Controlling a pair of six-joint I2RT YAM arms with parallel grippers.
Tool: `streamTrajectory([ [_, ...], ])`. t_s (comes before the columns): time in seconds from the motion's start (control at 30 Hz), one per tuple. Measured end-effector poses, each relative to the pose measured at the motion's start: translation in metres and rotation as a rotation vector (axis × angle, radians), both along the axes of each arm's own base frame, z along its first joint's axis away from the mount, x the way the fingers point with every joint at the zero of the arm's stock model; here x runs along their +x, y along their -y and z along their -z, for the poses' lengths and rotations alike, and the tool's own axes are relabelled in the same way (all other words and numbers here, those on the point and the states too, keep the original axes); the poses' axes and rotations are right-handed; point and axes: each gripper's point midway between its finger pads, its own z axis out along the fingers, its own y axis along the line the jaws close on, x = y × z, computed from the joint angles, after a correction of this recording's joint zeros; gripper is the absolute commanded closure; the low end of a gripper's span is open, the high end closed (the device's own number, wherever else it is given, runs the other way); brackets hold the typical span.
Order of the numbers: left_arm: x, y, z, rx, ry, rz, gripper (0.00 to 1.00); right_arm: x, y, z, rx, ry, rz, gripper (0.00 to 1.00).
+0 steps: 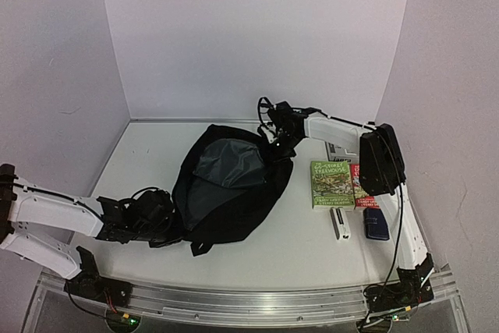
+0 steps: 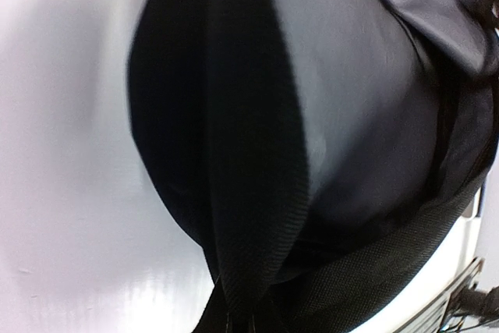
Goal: Pack the student bag
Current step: Adjust the student bag at the center of the board.
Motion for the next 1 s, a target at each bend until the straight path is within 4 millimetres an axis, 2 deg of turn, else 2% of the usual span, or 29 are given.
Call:
streamTrajectory([
  [0.1,0.000,0.012,0.002,0.033,-0.003,0.047,1.00,0.009,0.007,0.016,-0.056,0.022,0.019,0.47],
  [0.17,-0.001,0.020,0.003,0.044,-0.005,0.074,1.00,0.016,0.014,0.016,-0.086,0.053,0.038,0.31],
  [0.23,0.000,0.025,0.002,0.045,-0.001,0.085,1.00,0.025,0.018,0.009,-0.113,0.099,0.048,0.20],
  [0.33,0.001,0.027,0.001,0.038,0.005,0.087,1.00,0.035,0.026,-0.001,-0.149,0.154,0.061,0.09],
  [0.43,0.001,0.026,-0.001,0.036,0.007,0.086,1.00,0.049,0.039,-0.019,-0.182,0.214,0.078,0.03],
  [0.57,0.001,0.025,-0.005,0.032,0.012,0.085,0.97,0.071,0.060,-0.062,-0.187,0.310,0.126,0.02],
  [0.63,0.001,0.024,-0.007,0.031,0.017,0.082,0.90,0.076,0.067,-0.089,-0.167,0.357,0.145,0.02],
  [0.67,0.001,0.024,-0.007,0.031,0.019,0.083,0.82,0.077,0.070,-0.103,-0.153,0.374,0.152,0.02],
  [0.73,0.001,0.024,-0.009,0.033,0.023,0.087,0.67,0.070,0.074,-0.128,-0.102,0.389,0.153,0.03],
  [0.83,0.001,0.023,-0.014,0.038,0.035,0.094,0.46,0.038,0.070,-0.154,0.006,0.353,0.113,0.02],
  [0.93,0.005,0.023,-0.032,0.028,0.072,0.089,0.37,-0.002,0.055,-0.164,0.088,0.289,0.042,0.02],
  [1.0,0.010,0.022,-0.054,0.016,0.122,0.087,0.31,-0.031,0.037,-0.158,0.118,0.240,-0.026,0.02],
])
